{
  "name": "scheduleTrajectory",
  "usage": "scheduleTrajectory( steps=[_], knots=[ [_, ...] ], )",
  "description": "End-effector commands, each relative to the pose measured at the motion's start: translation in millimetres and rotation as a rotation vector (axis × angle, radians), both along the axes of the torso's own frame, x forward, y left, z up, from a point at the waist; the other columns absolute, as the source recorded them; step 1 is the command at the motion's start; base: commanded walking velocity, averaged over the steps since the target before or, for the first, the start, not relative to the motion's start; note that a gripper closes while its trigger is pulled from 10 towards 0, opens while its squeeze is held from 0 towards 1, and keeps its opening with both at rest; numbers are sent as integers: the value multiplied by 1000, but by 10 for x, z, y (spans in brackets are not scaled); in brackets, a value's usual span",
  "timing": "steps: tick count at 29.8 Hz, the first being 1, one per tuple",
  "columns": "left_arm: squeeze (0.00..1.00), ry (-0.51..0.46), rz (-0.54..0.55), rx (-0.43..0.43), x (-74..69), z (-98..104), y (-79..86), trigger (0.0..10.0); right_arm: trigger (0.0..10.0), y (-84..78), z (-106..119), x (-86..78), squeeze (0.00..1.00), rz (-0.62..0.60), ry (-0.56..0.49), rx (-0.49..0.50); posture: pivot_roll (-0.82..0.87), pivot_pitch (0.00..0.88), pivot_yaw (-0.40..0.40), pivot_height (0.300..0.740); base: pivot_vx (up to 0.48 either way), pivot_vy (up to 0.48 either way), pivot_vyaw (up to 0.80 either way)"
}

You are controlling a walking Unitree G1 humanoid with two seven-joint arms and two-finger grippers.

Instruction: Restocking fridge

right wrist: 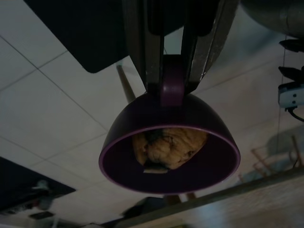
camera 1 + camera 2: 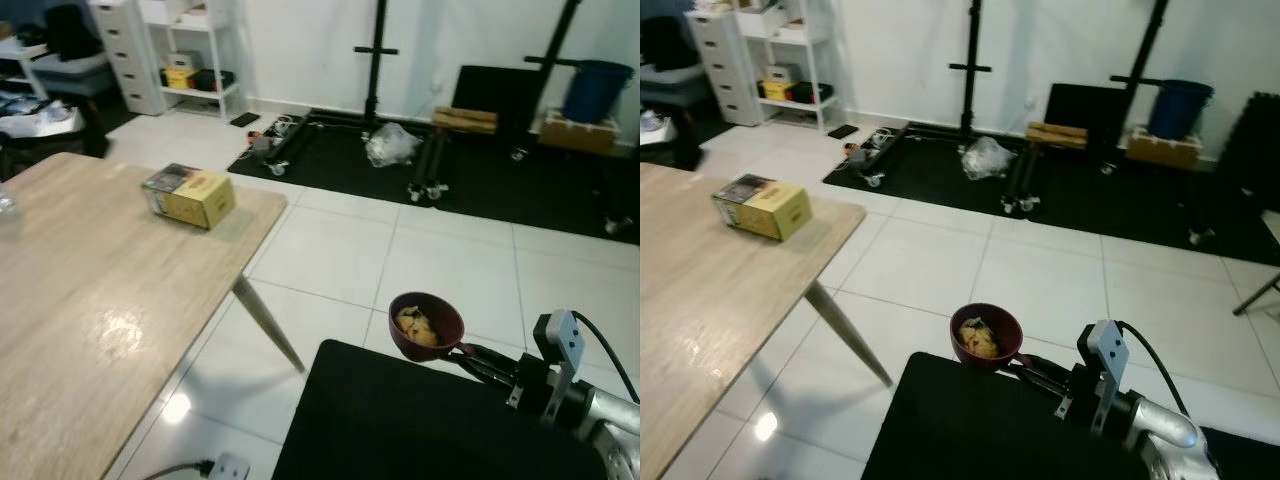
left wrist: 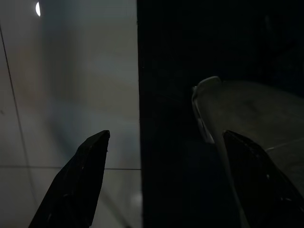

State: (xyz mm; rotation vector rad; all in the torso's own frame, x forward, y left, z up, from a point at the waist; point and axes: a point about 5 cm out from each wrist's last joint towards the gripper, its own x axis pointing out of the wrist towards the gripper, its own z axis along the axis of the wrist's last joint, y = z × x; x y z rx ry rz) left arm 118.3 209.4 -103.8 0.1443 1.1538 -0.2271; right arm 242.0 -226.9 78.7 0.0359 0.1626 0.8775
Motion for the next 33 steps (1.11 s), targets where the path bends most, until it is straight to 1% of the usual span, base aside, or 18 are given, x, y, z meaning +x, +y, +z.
scheduleTrajectory(
  steps=[1,4,10,14,17,18,20,23,26,27,33],
  knots=[
    [0,-2,-6,13,0,10,51,10000,10000,5,54,28,0,3,-37,8,39,0,25,740,0,0,-775],
    [0,4,-5,20,-32,2,57,10000,10000,5,61,40,0,3,-43,1,41,0,24,740,0,0,-777],
    [0,8,-7,23,-47,-7,40,10000,10000,-5,80,73,0,-4,-59,-15,37,0,24,740,0,0,-776],
    [0,9,-16,20,-53,-23,-30,10000,10000,-2,104,109,0,-13,-73,-20,38,0,20,740,0,0,-775],
    [0,9,-16,20,-53,-23,-30,10000,10000,-2,104,109,0,-13,-73,-20,38,0,20,740,0,0,-775],
    [0,5,-24,19,-38,-25,-65,10000,10000,13,79,116,0,-16,-69,-20,37,0,21,740,0,0,-775],
    [0,3,-27,20,-32,-24,-70,10000,10000,19,69,118,0,-17,-67,-20,37,0,21,740,0,0,-775],
    [0,-3,-33,25,-8,-15,-56,10000,10000,34,68,128,0,-16,-68,-16,37,0,21,740,0,0,-781],
    [0,-7,-32,32,18,1,-13,10000,10000,43,71,136,0,-14,-72,-16,37,0,24,740,0,0,-779],
    [0,-10,-31,38,35,13,26,10000,10000,50,67,141,0,-14,-74,-17,33,0,28,740,0,0,-781],
    [0,-15,-32,44,64,27,57,10000,10000,62,67,151,0,-15,-79,-15,31,0,30,740,0,0,-781]
  ],
)
